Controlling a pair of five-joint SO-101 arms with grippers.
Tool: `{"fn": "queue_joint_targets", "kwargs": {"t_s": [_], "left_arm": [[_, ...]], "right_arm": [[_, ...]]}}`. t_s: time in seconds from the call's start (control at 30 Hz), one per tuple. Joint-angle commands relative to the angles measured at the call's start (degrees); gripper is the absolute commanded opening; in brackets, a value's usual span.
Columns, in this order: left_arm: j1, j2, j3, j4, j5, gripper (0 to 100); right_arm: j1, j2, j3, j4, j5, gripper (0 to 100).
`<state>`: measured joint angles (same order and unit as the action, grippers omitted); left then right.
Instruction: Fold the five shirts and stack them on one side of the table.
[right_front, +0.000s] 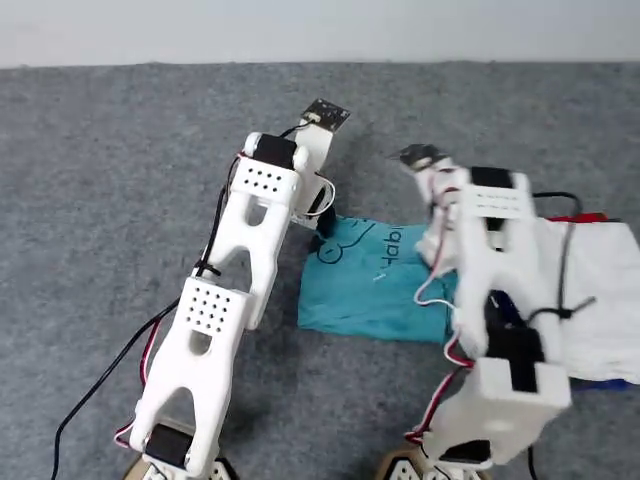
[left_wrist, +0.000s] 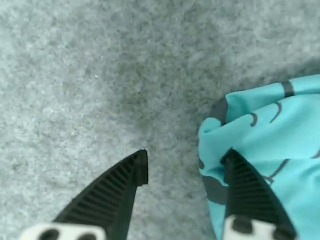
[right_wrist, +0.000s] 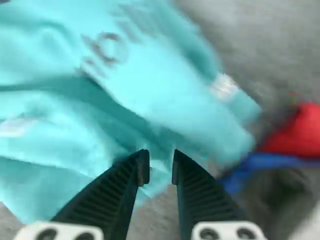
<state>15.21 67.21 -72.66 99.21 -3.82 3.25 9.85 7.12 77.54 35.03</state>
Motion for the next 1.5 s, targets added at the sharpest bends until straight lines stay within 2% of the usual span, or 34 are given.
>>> {"fn": "queue_joint_targets", "kwargs": {"t_s": [0.0, 0.37, 0.57, 0.8, 1.47], "left_arm": [[-0.35, -1.49, -0.13, -0.35, 0.44, 25], [-0.35, -1.49, -0.13, -0.35, 0.44, 25], [-0.44, -1.58, -0.48, -0.35, 0.53, 25], [-5.36, -1.49, -6.46, 1.23, 4.48, 25], [-6.86, -1.05, -7.69, 1.32, 4.57, 25]], "right_arm": [[3.74, -6.02, -0.35, -0.40, 1.05, 8.9], [2.68, -18.15, 2.11, 5.67, -1.14, 9.0], [-4.62, -17.80, 8.62, -2.15, -8.79, 9.0], [-13.23, -16.92, 12.92, -8.57, -10.29, 8.9], [-12.18, -16.57, 18.02, -14.02, -9.93, 9.0]]}}
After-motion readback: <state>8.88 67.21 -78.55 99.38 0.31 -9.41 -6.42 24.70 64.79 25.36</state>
